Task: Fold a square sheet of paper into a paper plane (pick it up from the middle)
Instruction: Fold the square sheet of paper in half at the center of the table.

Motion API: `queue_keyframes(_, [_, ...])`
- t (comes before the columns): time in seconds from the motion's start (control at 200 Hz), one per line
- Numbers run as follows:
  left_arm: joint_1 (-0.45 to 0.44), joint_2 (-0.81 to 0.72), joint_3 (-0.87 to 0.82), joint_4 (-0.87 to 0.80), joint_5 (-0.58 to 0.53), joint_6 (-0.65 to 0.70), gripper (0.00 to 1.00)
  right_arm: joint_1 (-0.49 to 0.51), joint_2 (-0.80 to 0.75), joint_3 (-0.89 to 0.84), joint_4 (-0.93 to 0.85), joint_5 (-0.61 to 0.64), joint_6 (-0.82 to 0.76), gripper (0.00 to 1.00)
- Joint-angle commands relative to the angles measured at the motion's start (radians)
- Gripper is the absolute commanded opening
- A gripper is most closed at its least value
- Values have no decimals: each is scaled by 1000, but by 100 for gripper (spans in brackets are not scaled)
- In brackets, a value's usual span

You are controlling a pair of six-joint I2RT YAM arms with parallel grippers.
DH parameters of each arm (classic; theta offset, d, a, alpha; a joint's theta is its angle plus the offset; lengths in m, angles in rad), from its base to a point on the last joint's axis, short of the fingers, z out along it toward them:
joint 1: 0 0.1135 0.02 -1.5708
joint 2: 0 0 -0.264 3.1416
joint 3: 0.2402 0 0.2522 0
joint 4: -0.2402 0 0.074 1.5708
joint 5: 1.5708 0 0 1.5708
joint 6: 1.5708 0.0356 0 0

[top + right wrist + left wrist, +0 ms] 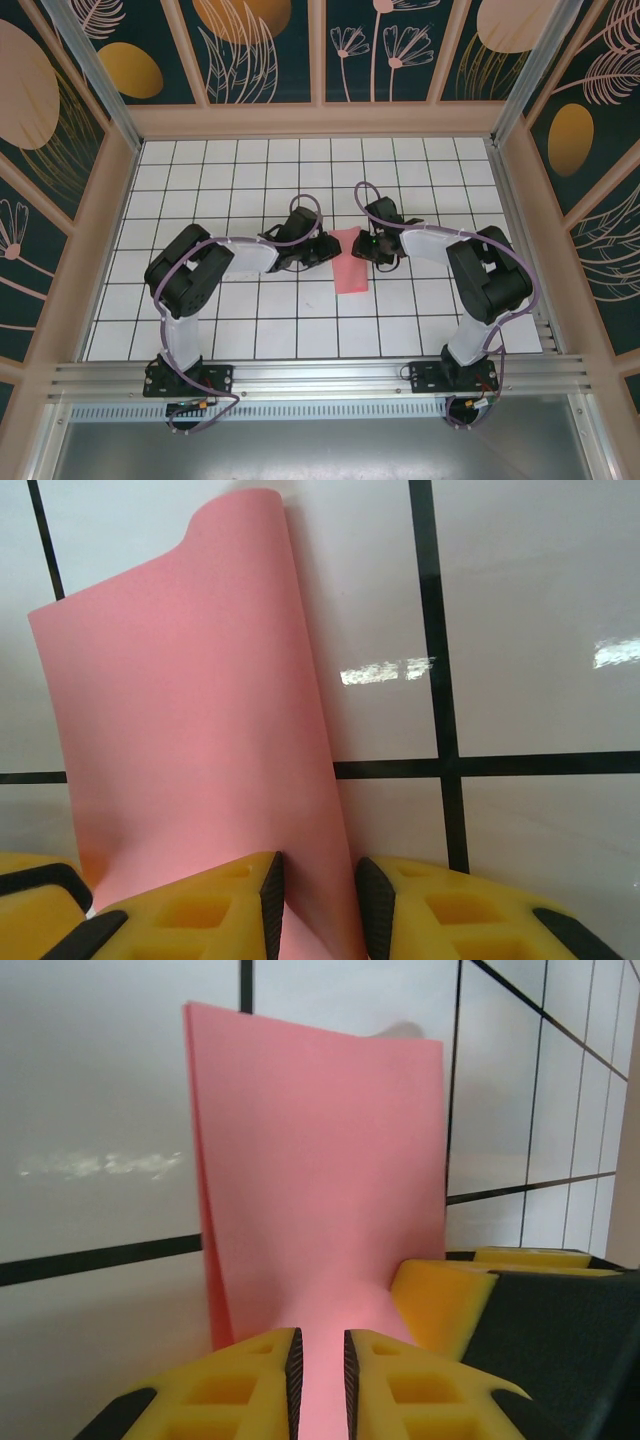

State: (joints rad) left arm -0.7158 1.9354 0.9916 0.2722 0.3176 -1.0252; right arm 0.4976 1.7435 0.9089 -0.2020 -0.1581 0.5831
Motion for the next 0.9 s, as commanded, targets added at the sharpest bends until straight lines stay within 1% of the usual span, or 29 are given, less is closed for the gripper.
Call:
queue_keyframes(0.0, [-11,23,35,-36,8,15,20,-4,96,-57,-27,95,1,33])
queue_keyframes(0.13, [-11,26,38,-63,-9,22,19,-3,97,-57,-25,94,0,33])
queue_keyframes(0.891, [-12,57,50,-83,6,26,20,-4,110,-54,-21,89,-20,32])
